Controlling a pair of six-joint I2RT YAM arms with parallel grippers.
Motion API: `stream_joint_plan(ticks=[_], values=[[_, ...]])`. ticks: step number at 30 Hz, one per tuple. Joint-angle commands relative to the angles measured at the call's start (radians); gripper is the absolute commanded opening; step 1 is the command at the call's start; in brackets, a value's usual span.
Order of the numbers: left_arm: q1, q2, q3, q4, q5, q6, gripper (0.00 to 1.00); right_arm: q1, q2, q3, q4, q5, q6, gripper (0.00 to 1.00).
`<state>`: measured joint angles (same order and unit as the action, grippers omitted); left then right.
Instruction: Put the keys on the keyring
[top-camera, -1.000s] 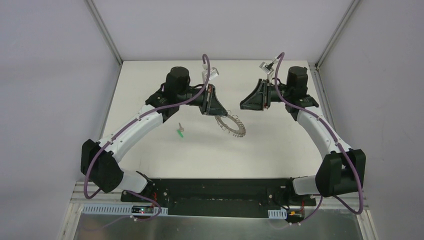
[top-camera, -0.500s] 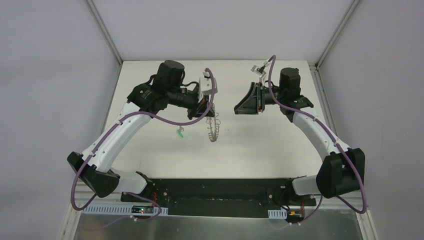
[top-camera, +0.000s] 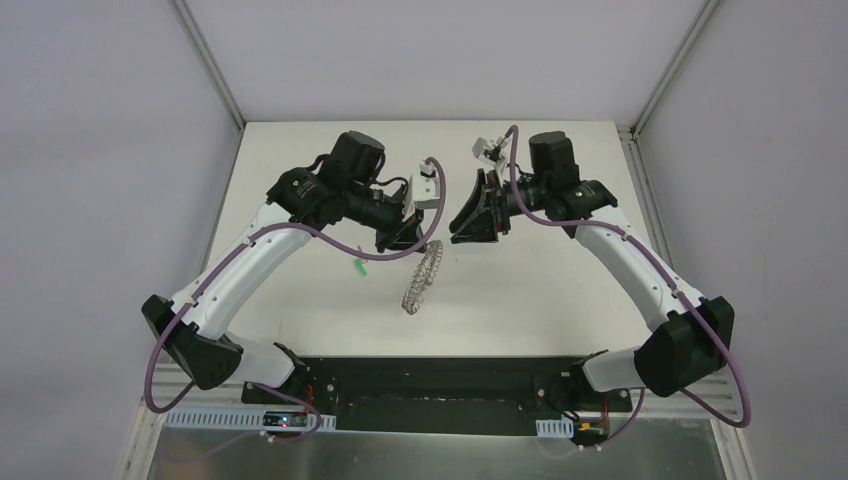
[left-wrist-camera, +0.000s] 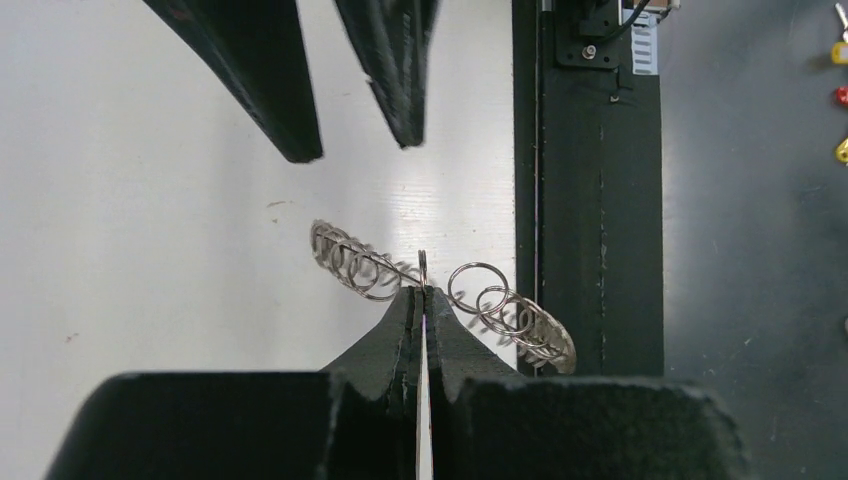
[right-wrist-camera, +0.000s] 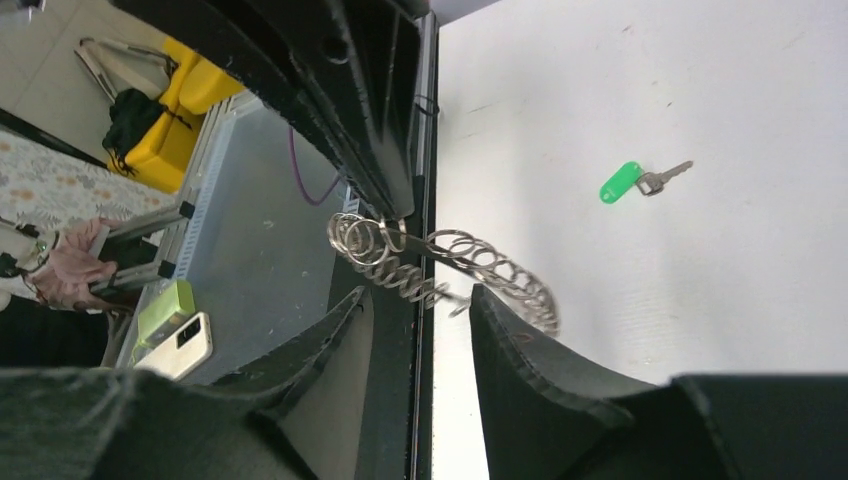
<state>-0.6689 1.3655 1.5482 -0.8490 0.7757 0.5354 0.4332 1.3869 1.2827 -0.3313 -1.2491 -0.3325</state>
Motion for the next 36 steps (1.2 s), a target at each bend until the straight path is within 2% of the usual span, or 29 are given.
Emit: stream_joint_plan(ticks=[1,11,25,28,31,36], values=[[-0.011,0.013,0.034,0.055,0.051,-0.105,0.0,0.057,-0.002,0.047,-0.141,0.045,-0.186,0.42],[-0.011,0.039,0.023,0.139,0.114,-0.259,0.0,0.117,0.016,0.081,-0.191,0.084,-0.231,0.38],[-0.009,0.042,-0.03,0.193,0.123,-0.3,0.0,0.123,0.022,0.09,-0.184,0.074,-0.204,0.23],[-0.009,0.045,-0.04,0.203,0.12,-0.306,0.0,0.122,0.02,0.09,-0.183,0.06,-0.199,0.16],[-0.009,0.048,-0.046,0.217,0.12,-0.323,0.0,0.123,0.022,0.089,-0.177,0.039,-0.188,0.02],[0.016,0.043,-0.055,0.282,0.144,-0.397,0.0,0.108,0.019,0.072,-0.13,0.011,-0.13,0.0]])
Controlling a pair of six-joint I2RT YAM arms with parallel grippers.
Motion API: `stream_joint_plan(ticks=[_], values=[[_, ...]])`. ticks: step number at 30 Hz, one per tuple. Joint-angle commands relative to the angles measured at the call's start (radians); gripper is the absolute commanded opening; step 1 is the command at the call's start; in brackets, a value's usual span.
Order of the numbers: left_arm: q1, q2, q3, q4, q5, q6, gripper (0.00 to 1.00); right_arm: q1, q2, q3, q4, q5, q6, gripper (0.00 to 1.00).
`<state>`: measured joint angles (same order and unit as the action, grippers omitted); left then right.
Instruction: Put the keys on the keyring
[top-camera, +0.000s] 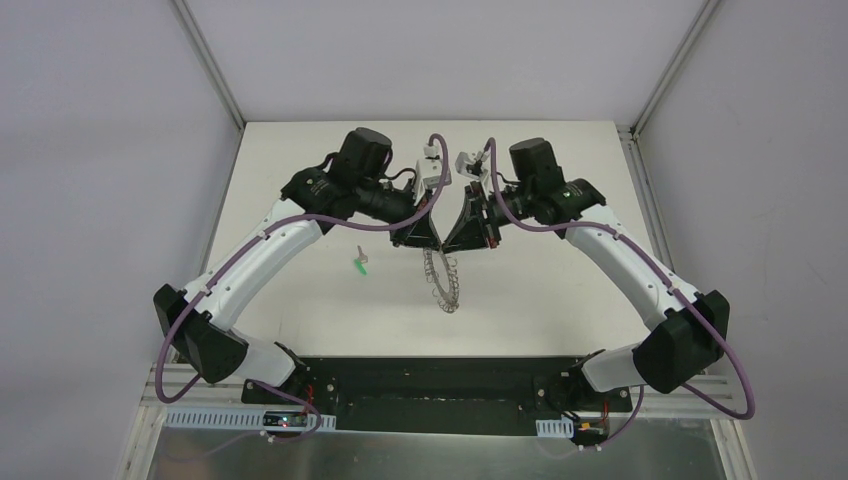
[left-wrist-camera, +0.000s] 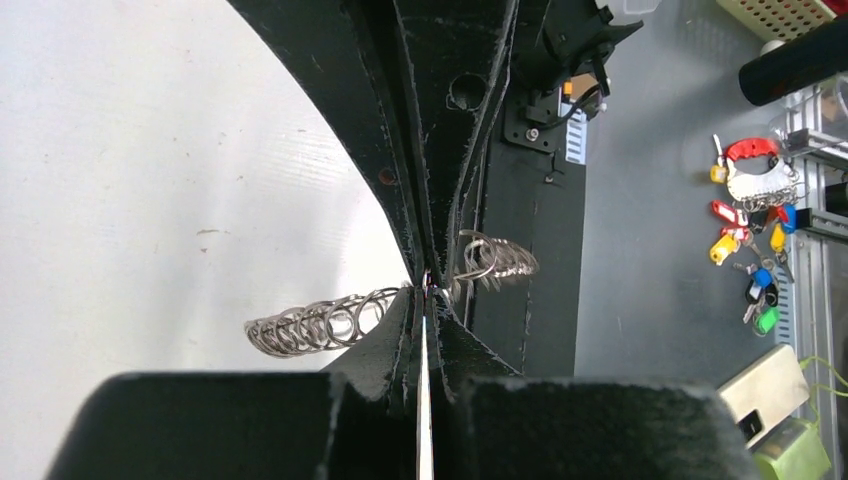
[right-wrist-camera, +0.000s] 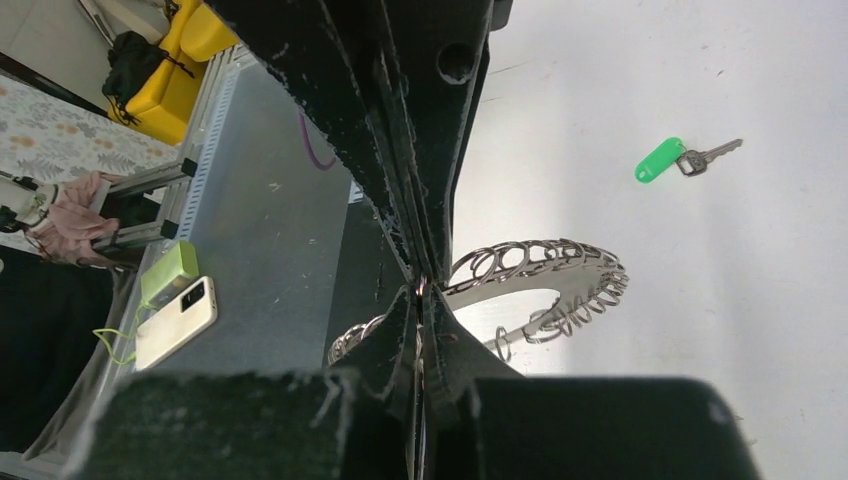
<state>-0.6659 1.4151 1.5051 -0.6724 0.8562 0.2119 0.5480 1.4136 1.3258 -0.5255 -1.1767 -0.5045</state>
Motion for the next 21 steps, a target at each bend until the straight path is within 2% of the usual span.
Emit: stream_joint_plan(ticks=[1,3,6,8,10,12,14,21], values=[[0.029,-0.015,-0.02,0.139,0.081,-0.109,0.02,-0.015,-0.01,0.027,0.09,-0.072,0.064,0.0],[0.073,-0.032,-0.052,0.237,0.132,-0.198,0.14,-0.037,-0.013,0.022,0.151,-0.093,0.134,0.0],[0.154,-0.062,-0.141,0.49,0.246,-0.422,0.36,-0.056,-0.015,0.017,0.247,-0.115,0.27,0.0],[0.184,-0.076,-0.194,0.681,0.281,-0.576,0.41,-0.057,-0.011,0.011,0.302,-0.114,0.338,0.0],[0.195,-0.079,-0.237,0.855,0.295,-0.722,0.44,-0.061,-0.007,-0.002,0.364,-0.116,0.402,0.0],[0.196,-0.077,-0.26,0.961,0.299,-0.781,0.46,-0.066,-0.001,-0.018,0.449,-0.121,0.472,0.0],[0.196,-0.07,-0.273,0.998,0.302,-0.807,0.45,-0.073,0.004,-0.033,0.514,-0.12,0.561,0.0],[0.196,-0.079,-0.334,1.113,0.308,-0.892,0.4,-0.098,0.012,-0.076,0.673,-0.102,0.704,0.0]])
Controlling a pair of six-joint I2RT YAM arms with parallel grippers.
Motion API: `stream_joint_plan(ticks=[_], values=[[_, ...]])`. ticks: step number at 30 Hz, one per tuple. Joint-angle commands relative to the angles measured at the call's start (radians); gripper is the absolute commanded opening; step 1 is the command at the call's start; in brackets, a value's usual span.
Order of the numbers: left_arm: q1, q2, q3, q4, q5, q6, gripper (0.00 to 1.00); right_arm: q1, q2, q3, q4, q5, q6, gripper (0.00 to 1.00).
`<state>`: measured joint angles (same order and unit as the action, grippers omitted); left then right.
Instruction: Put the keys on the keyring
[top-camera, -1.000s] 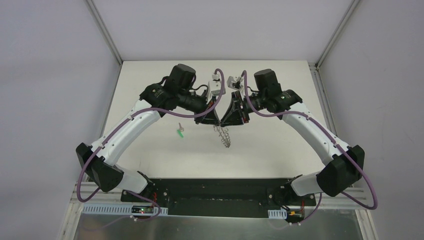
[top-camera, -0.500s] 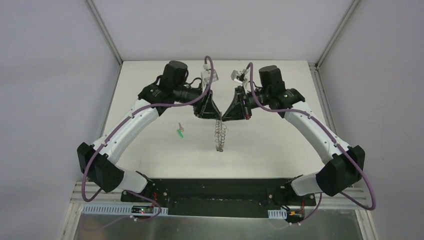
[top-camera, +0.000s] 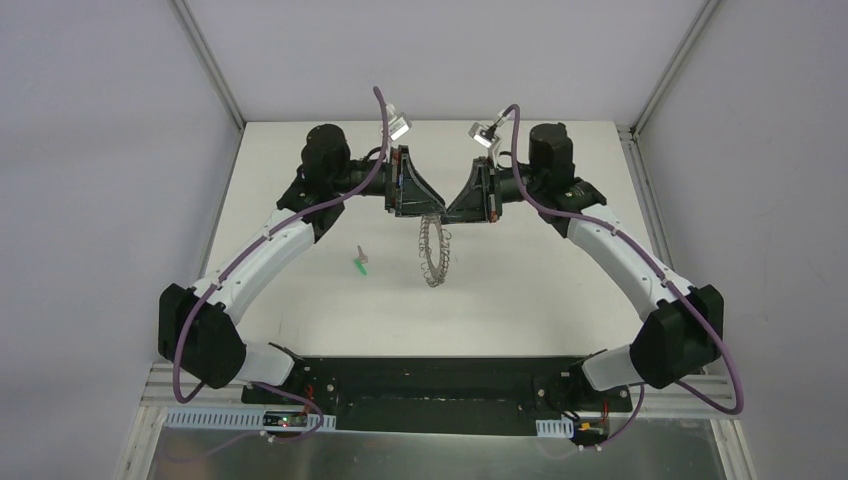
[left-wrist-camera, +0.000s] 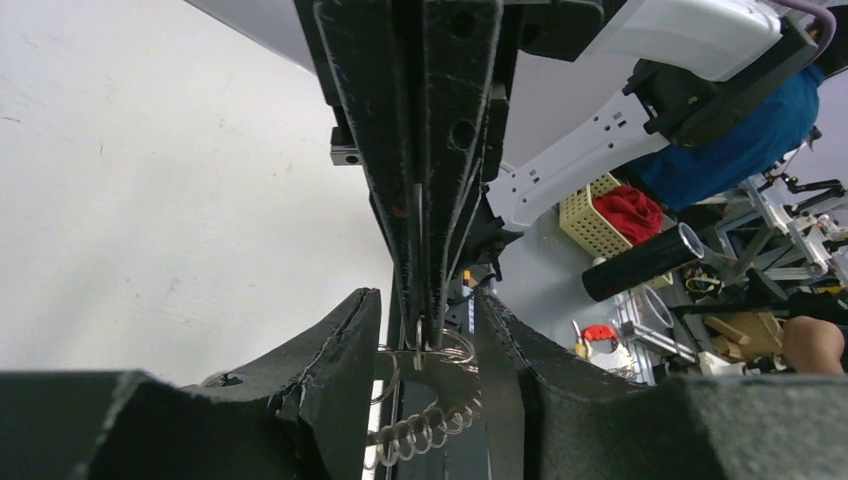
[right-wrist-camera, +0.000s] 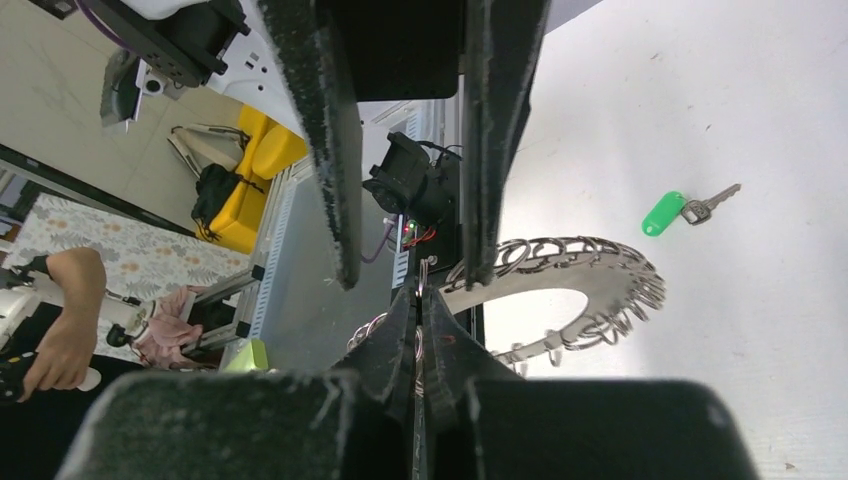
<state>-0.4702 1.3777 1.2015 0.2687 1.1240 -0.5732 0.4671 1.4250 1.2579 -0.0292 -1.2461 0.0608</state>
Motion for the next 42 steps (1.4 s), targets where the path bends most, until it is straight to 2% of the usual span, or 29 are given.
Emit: stream_joint_plan(ticks=[1,8,16,20,25,31,34,37,42], values=[[0.001,-0.044,-0.035,0.173,0.043,-0.108,0.39,-0.02,0.002,-0.009,0.186,-0.03,0.146,0.0],[0.001,-0.058,-0.05,0.146,0.041,-0.089,0.35,-0.029,0.006,-0.039,0.308,-0.048,0.246,0.0],[0.001,-0.066,-0.068,0.131,0.04,-0.078,0.25,-0.055,-0.002,-0.075,0.419,-0.048,0.336,0.0],[0.001,-0.068,-0.069,0.106,0.034,-0.064,0.27,-0.061,-0.002,-0.091,0.488,-0.052,0.391,0.0],[0.008,-0.073,-0.074,0.101,0.023,-0.061,0.36,-0.067,-0.007,-0.103,0.523,-0.062,0.413,0.0],[0.021,-0.075,-0.068,0.141,0.016,-0.104,0.37,-0.071,-0.008,-0.123,0.577,-0.095,0.435,0.0],[0.024,-0.073,-0.058,0.148,0.016,-0.114,0.37,-0.07,-0.007,-0.155,0.702,-0.127,0.505,0.0],[0.027,-0.071,-0.046,0.138,0.015,-0.113,0.37,-0.071,-0.009,-0.18,0.791,-0.14,0.571,0.0],[0.039,-0.084,-0.011,0.064,0.013,-0.081,0.36,-0.073,-0.019,-0.188,0.81,-0.132,0.584,0.0]])
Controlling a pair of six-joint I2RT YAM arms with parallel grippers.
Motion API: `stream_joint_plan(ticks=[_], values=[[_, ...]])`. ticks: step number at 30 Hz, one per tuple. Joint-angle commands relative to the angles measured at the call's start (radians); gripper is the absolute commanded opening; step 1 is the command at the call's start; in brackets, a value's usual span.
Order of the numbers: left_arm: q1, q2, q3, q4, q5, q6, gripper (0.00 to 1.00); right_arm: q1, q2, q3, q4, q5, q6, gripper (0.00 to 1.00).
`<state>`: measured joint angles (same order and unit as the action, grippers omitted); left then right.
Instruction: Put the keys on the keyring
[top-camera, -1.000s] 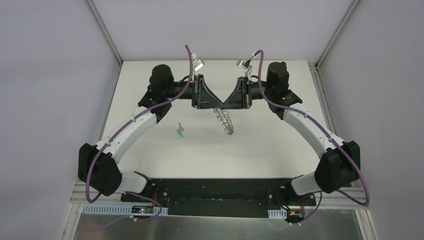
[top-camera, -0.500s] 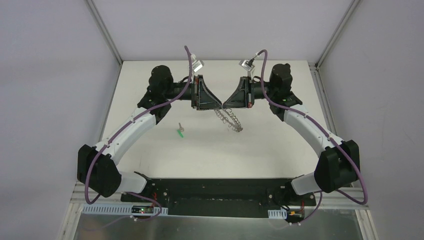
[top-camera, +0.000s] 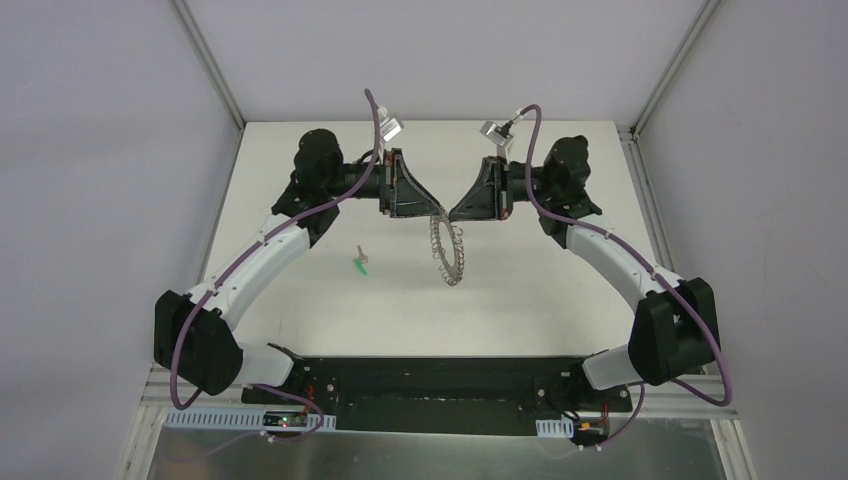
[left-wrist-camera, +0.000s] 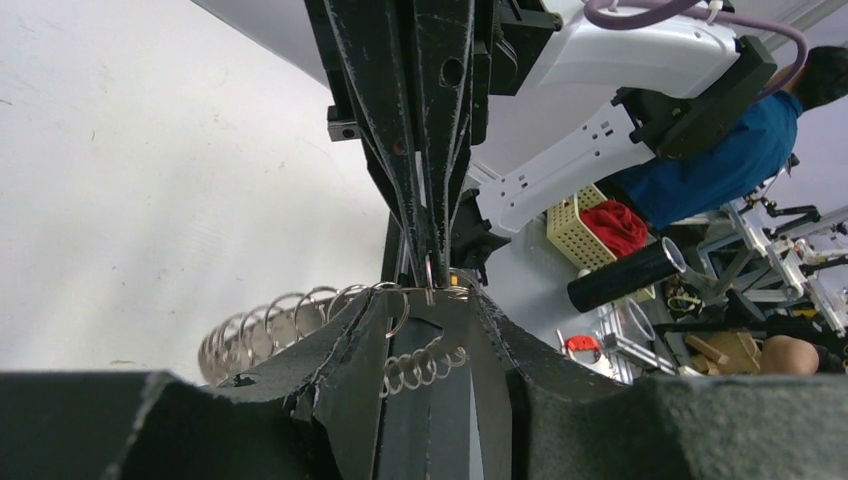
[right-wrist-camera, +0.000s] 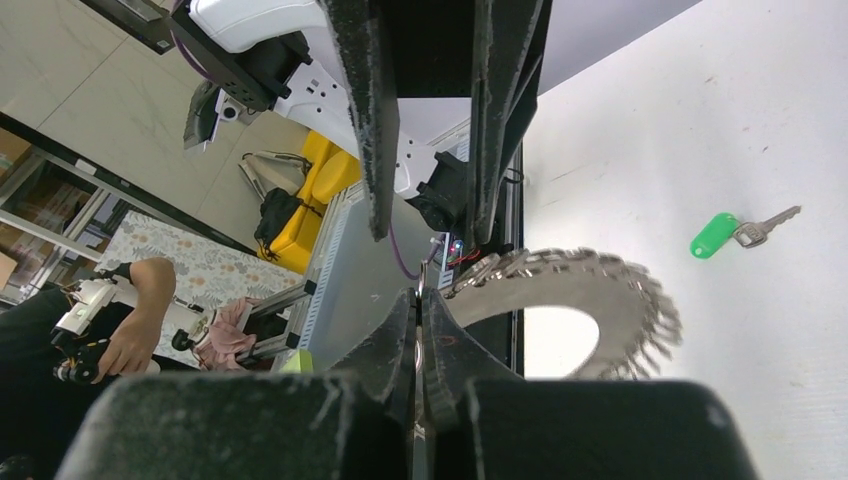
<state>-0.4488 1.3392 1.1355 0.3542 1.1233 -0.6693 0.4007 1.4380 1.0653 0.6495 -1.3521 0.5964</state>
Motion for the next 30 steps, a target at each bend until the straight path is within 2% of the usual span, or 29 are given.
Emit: stream_joint_plan(ticks=[1,4,12,30], values=[[0.017,-0.049,0.07,-0.054,0.015,0.031,0.35,-0.01,-0.032,0.003,0.131,-0.018,0.049,0.0],[0.018,-0.06,0.077,-0.13,0.016,0.067,0.3,-0.017,-0.03,0.001,0.131,0.003,0.055,0.0],[0.007,-0.054,0.055,-0.084,0.016,0.026,0.22,-0.022,-0.022,-0.002,0.148,0.039,0.077,0.0],[-0.03,0.005,0.084,-0.126,-0.02,0.07,0.22,-0.022,-0.023,-0.016,0.189,0.048,0.104,0.0]])
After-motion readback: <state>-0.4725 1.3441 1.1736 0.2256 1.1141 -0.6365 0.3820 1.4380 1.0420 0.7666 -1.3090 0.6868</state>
